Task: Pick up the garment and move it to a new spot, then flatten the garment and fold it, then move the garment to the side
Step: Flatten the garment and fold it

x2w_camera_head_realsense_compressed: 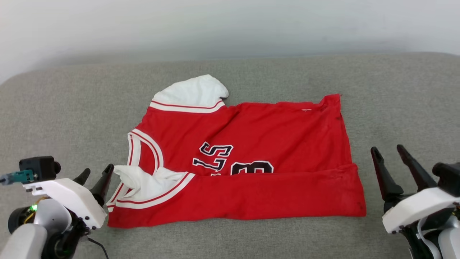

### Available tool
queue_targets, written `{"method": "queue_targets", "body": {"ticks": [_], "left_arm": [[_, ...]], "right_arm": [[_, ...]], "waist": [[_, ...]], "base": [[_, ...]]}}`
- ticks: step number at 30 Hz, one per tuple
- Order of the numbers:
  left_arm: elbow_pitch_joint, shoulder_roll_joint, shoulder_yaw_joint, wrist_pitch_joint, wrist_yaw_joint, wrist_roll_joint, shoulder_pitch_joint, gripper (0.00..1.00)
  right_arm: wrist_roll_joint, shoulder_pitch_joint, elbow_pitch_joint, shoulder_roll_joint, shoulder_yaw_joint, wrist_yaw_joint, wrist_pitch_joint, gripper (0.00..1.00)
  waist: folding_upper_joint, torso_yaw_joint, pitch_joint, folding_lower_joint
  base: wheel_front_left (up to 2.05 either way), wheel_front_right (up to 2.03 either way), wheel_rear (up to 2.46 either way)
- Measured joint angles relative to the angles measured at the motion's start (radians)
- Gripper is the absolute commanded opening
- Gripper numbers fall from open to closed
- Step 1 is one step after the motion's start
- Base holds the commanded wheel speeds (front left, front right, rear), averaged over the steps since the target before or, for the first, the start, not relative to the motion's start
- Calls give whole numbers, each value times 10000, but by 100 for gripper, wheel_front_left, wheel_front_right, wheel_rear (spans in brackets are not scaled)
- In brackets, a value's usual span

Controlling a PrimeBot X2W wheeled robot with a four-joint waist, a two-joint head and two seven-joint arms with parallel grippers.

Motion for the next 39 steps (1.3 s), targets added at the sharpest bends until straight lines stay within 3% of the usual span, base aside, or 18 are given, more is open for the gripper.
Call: {"method": "queue_targets", "body": {"ticks": [7, 12, 16, 22, 23, 25, 32, 39], "left_arm": [[-1300, 1227, -385, 2475, -159, -453, 380, 100], [-1643, 1831, -462, 4119, 221, -913, 737, 100], [-1538, 2054, -454, 4631, 552, -1003, 926, 100], [-905, 1879, -318, 4734, 692, -1404, 1004, 100], [-813, 1833, -255, 4732, 686, -1503, 987, 76], [-679, 1703, -138, 4692, 629, -1741, 970, 0], [-525, 1223, -73, 3994, 397, -1847, 868, 0], [-1183, 1143, -98, 3478, 403, -1486, 879, 0]], "right_arm": [[-1024, 706, -1285, 512, -527, 0, -548, 100], [-1235, 941, -2069, 846, -581, 0, -376, 100], [-1246, 924, -2387, 1032, -487, 0, -364, 100], [-1187, 729, -2449, 1154, -362, 0, -334, 100], [-1145, 728, -2429, 1154, -395, 0, -324, 100], [-1043, 729, -2387, 1149, -472, 0, -253, 100], [-303, 733, -2324, 717, -1003, 0, 1049, 100], [848, 616, -2046, -150, -1365, -4, 5112, 100]], "waist": [[0, -259, -244, 0], [0, -489, -21, 0], [0, -737, 297, 0], [0, -1108, 792, -1], [0, -1160, 851, -1], [0, -1234, 938, -3], [0, -1011, 888, -1], [0, -551, 782, 0]], "base": [[0, 0, 0], [0, 0, 0], [0, 0, 0], [0, 0, 0], [0, 0, 0], [0, 0, 0], [0, 0, 0], [0, 0, 0]]}}
